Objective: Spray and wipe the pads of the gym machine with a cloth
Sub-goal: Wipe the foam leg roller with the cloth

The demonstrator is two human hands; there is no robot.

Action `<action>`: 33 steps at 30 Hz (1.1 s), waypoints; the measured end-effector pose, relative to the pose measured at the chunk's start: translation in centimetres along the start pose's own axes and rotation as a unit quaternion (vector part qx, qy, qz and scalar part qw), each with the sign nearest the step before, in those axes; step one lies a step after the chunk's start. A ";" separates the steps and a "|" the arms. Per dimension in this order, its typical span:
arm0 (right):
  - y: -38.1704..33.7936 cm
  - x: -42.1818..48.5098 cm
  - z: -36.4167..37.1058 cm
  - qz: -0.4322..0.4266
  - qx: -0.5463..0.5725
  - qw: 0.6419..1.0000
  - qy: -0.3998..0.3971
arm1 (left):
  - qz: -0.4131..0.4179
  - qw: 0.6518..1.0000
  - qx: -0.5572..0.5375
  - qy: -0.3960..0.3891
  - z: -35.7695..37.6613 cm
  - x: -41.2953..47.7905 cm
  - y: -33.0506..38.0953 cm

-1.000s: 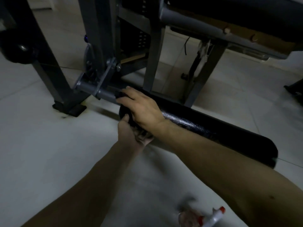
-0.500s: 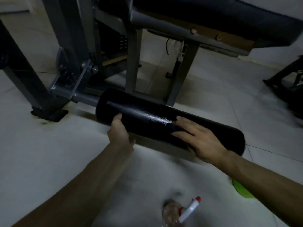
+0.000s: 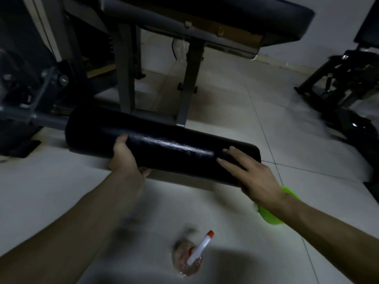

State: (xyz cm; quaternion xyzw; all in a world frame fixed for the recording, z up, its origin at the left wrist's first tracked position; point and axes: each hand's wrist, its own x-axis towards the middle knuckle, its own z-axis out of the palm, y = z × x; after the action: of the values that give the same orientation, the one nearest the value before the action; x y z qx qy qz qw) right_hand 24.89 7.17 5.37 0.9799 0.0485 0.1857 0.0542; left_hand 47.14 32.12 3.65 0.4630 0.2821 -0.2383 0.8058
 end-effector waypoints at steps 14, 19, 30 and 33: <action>-19.9 27.5 7.1 -0.131 0.129 0.982 0.032 | -0.080 0.984 -0.127 -0.091 -7.8 3.2 6.2; -21.7 29.4 7.1 -0.136 0.129 0.982 0.008 | -0.111 0.963 -0.172 -0.173 -7.5 2.4 6.3; -6.2 10.4 3.1 -0.124 0.039 0.991 0.033 | -0.033 0.999 -0.021 -0.030 -5.1 1.6 4.7; -2.3 4.3 1.7 -0.071 0.009 0.997 0.020 | 0.007 1.000 0.015 0.006 -3.8 0.7 2.6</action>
State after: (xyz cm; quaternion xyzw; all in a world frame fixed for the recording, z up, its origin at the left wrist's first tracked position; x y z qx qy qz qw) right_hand 29.33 9.76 5.01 0.9704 0.1210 0.2008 0.0574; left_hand 48.41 36.60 3.21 0.4784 0.2804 -0.2342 0.7985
